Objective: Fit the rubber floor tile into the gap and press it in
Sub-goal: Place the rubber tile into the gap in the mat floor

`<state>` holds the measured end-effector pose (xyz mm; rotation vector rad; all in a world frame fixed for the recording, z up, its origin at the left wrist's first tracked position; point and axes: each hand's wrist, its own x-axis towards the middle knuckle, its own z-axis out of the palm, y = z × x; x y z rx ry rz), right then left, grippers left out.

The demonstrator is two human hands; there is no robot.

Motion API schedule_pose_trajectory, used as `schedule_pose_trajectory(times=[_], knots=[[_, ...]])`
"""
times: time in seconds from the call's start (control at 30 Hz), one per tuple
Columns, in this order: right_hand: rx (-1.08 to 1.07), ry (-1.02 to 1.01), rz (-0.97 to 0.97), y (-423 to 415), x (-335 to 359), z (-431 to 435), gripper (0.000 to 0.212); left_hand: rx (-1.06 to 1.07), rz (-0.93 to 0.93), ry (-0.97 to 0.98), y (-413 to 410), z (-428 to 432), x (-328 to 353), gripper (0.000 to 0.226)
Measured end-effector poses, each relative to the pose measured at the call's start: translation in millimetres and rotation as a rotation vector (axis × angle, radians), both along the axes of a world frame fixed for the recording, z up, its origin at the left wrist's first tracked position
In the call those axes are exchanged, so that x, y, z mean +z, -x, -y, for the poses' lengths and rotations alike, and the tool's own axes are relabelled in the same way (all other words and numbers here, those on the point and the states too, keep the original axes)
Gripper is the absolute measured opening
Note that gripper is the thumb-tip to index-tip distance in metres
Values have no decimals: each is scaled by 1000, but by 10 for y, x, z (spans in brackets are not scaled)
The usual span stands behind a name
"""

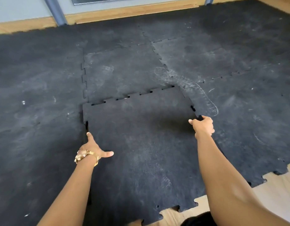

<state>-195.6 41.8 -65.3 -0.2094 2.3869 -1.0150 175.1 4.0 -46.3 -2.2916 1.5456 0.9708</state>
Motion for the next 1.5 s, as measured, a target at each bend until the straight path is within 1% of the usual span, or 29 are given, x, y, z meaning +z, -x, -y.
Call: schedule_pose_trajectory(times=[0.07, 0.13, 0.3, 0.7, 0.9, 0.97, 1.0, 1.03, 1.07, 1.1, 1.13, 1.17, 1.2, 1.27, 1.33, 1.4, 1.43, 1.5], knots=[[24, -37, 21, -31, -47, -30, 76, -5, 12, 16, -12, 4, 35, 135], [30, -58, 23, -25, -29, -20, 82, 4, -18, 20, -21, -35, 37, 135], [3, -34, -10, 65, 42, 82, 80, -5, -62, 8, 18, -172, -31, 136], [4, -90, 10, 52, 24, -33, 77, -121, 40, -31, 24, -261, -25, 137], [-14, -98, -40, 1, -5, -18, 73, -210, 195, -77, 136, -143, 16, 138], [-12, -109, -59, -12, 6, -9, 72, -253, 304, -130, 241, -78, 80, 127], [-10, -118, -58, -19, 7, -14, 72, -304, 358, -154, 313, -39, 122, 113], [-13, -138, -61, -37, 18, -23, 72, -382, 392, -166, 394, 2, 160, 93], [-17, -184, -92, -63, 34, -33, 68, -472, 409, -163, 490, 41, 188, 75], [-15, -262, -165, -100, 53, -42, 61, -559, 424, -143, 593, 78, 208, 64], [-7, -352, -262, -150, 75, -34, 52, -636, 439, -102, 688, 112, 223, 58], [2, -411, -345, -192, 117, -9, 47, -700, 446, -39, 799, 150, 227, 55], [30, -426, -378, -230, 169, 40, 51, -751, 438, 40, 918, 188, 224, 54], [172, -391, -310, -297, 224, 165, 81, -849, 364, 179, 1189, 272, 202, 58], [364, -409, -218, -417, 196, 254, 107, -954, 233, 237, 1475, 357, 168, 69], [493, -457, -165, -534, 82, 261, 121, -1026, 99, 232, 1756, 479, 138, 89], [530, -478, -175, -568, 13, 244, 125, -1054, 75, 222, 1886, 545, 126, 103], [554, -497, -211, -562, -83, 227, 127, -1109, 105, 208, 2118, 657, 93, 130]])
